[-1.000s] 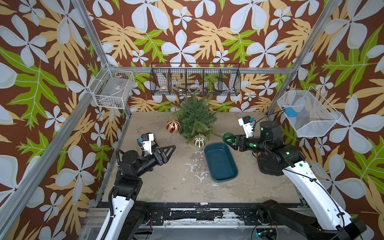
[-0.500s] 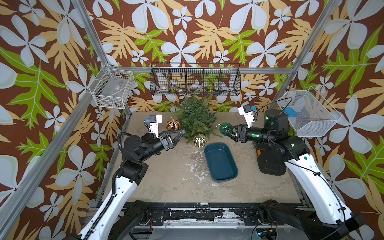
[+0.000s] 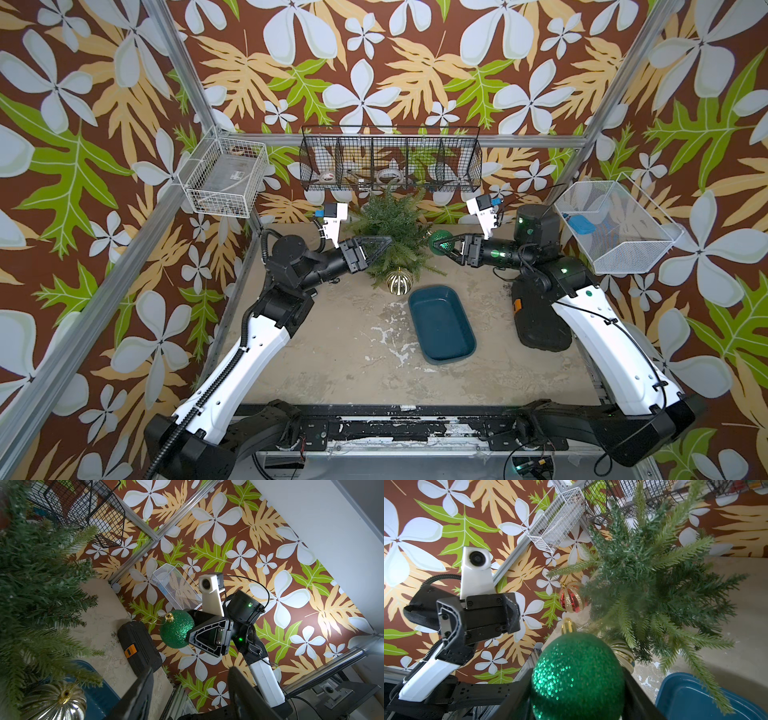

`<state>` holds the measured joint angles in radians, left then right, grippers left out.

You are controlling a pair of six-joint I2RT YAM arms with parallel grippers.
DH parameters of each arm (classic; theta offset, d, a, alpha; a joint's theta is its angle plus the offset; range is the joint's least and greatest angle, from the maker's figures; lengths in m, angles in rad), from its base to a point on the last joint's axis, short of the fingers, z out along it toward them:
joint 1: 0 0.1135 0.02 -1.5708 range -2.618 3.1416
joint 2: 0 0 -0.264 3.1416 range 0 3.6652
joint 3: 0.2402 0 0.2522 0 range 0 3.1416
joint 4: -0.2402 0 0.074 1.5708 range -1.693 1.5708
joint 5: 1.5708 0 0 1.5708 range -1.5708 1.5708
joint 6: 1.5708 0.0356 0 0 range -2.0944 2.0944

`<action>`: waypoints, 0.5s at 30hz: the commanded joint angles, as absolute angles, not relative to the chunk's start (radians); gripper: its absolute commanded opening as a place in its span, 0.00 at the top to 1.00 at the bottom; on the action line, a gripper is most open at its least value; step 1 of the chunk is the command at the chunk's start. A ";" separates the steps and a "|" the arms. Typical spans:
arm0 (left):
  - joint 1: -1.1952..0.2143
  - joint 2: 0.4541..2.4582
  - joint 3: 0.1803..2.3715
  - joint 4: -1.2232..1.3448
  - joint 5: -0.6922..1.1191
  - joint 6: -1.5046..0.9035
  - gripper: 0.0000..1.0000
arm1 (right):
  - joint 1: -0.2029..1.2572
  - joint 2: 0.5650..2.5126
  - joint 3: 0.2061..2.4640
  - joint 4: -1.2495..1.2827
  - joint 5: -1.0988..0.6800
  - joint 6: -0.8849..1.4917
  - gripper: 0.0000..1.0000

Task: Decorate the small christmas tree with ornaments
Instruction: Hang an ornament on the christmas tree.

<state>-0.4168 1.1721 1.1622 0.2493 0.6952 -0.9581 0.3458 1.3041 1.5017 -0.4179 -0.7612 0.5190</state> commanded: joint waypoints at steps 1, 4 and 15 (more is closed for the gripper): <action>-0.432 1.213 1.208 0.199 0.713 -0.933 0.45 | 0.346 1.323 1.524 -0.383 -0.748 0.503 0.43; -0.434 1.204 1.204 0.198 0.677 -0.930 0.46 | 0.346 1.351 1.522 -0.354 -0.720 0.505 0.43; -0.433 1.042 1.091 0.104 0.572 -0.855 0.45 | 0.346 1.484 1.571 -0.298 -0.703 0.517 0.43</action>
<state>-0.4332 1.0668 1.1080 0.1318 0.6086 -0.8867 0.3458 1.4750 1.5585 -0.3424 -0.7113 0.5182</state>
